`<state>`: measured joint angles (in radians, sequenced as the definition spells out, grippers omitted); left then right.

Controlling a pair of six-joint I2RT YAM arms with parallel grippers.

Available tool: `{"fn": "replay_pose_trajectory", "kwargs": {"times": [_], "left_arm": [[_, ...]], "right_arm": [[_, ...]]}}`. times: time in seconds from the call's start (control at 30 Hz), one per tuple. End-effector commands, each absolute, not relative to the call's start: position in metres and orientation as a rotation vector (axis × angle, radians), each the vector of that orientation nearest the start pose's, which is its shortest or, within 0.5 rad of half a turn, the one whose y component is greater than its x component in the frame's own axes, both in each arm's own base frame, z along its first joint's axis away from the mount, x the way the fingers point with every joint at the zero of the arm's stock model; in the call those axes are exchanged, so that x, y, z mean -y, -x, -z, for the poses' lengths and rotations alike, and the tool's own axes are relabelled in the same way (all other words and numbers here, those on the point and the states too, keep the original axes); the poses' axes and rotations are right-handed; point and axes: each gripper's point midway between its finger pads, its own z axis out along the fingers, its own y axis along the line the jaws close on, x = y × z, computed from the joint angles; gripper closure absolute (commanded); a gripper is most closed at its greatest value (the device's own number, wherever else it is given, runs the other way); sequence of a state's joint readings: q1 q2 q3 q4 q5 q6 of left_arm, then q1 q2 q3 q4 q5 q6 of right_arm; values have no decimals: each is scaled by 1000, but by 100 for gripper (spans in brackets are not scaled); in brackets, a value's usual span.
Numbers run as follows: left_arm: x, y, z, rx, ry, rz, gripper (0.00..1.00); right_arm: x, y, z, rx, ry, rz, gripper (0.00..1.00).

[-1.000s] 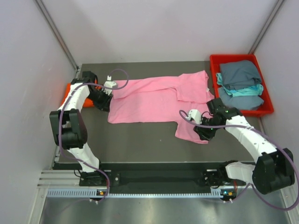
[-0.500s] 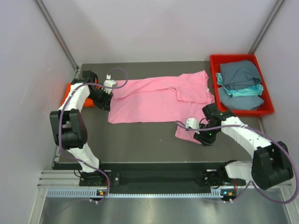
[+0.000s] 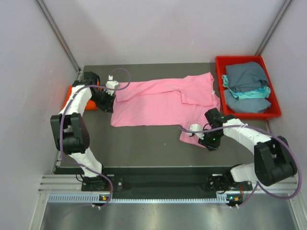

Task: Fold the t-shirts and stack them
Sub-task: Fold the tshirt

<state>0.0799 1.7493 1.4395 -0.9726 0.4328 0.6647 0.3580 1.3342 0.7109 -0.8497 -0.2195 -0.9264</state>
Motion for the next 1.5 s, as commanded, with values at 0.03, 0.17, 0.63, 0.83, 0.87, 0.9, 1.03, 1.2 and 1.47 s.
{"fn": "replay_pose_trajectory", "kwargs": {"times": [0.03,0.17,0.63,0.83,0.87,0.9,1.03,1.2,1.47], "left_arm": [[24,-376,-133,-2470,-855,390,67],[23,-372,-128,-2480,-872,385,67],[14,-333,-83,-2746,-932,513,63],[19,-341,-72,-2773,-869,573,61],[20,-339,-68,-2789,-871,590,60],[20,-337,-66,-2800,-868,600,60],[19,-333,-58,-2844,-847,615,60],[16,-333,-45,-2881,-827,621,62],[20,-329,-41,-2906,-798,683,72]], "right_arm": [[-76,-188,-19,-2327,1810,-228,88],[-75,-196,-25,-2313,1783,-186,100],[-80,-228,-72,-2251,1681,-93,100],[-80,-232,-73,-2259,1672,-88,100],[-79,-233,-74,-2260,1668,-84,100],[-79,-233,-74,-2260,1670,-85,100],[-78,-234,-73,-2267,1655,-87,100],[-77,-235,-71,-2277,1648,-88,100],[-77,-239,-71,-2280,1631,-86,100]]}}
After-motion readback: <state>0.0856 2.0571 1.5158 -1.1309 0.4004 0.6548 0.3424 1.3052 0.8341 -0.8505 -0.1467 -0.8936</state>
